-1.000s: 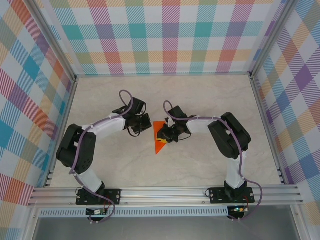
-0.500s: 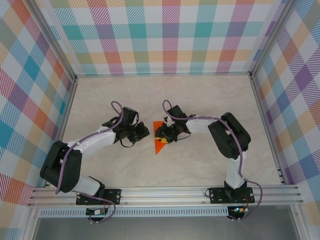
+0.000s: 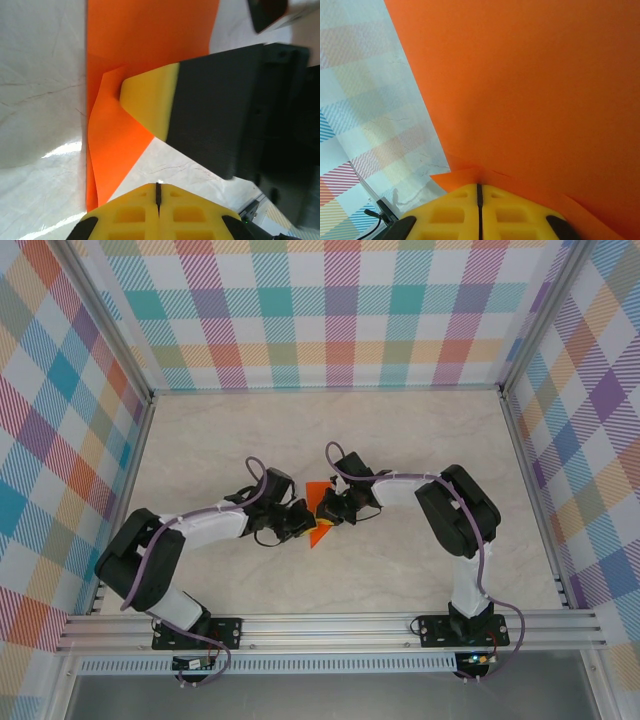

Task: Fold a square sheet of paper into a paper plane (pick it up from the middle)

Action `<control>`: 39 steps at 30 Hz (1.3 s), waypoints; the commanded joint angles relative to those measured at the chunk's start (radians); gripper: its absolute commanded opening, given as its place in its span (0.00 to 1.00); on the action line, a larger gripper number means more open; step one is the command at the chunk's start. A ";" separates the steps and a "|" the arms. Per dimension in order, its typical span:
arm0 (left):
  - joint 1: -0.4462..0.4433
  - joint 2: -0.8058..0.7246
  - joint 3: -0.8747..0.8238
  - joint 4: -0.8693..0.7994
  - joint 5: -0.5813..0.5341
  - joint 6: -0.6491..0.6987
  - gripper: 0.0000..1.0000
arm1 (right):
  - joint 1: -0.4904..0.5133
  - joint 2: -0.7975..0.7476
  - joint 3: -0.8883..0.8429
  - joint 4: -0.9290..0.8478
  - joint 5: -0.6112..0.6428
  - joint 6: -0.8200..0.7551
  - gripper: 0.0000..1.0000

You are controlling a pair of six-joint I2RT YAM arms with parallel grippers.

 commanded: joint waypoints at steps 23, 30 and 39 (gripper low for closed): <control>-0.039 0.128 0.023 -0.018 -0.005 0.003 0.00 | 0.006 0.017 -0.041 -0.075 0.082 -0.019 0.05; -0.038 0.135 0.028 -0.050 -0.023 0.017 0.00 | 0.006 0.001 -0.045 -0.082 0.093 -0.019 0.05; -0.040 0.144 0.038 -0.118 -0.050 0.034 0.00 | 0.006 -0.077 -0.035 -0.098 0.072 -0.089 0.05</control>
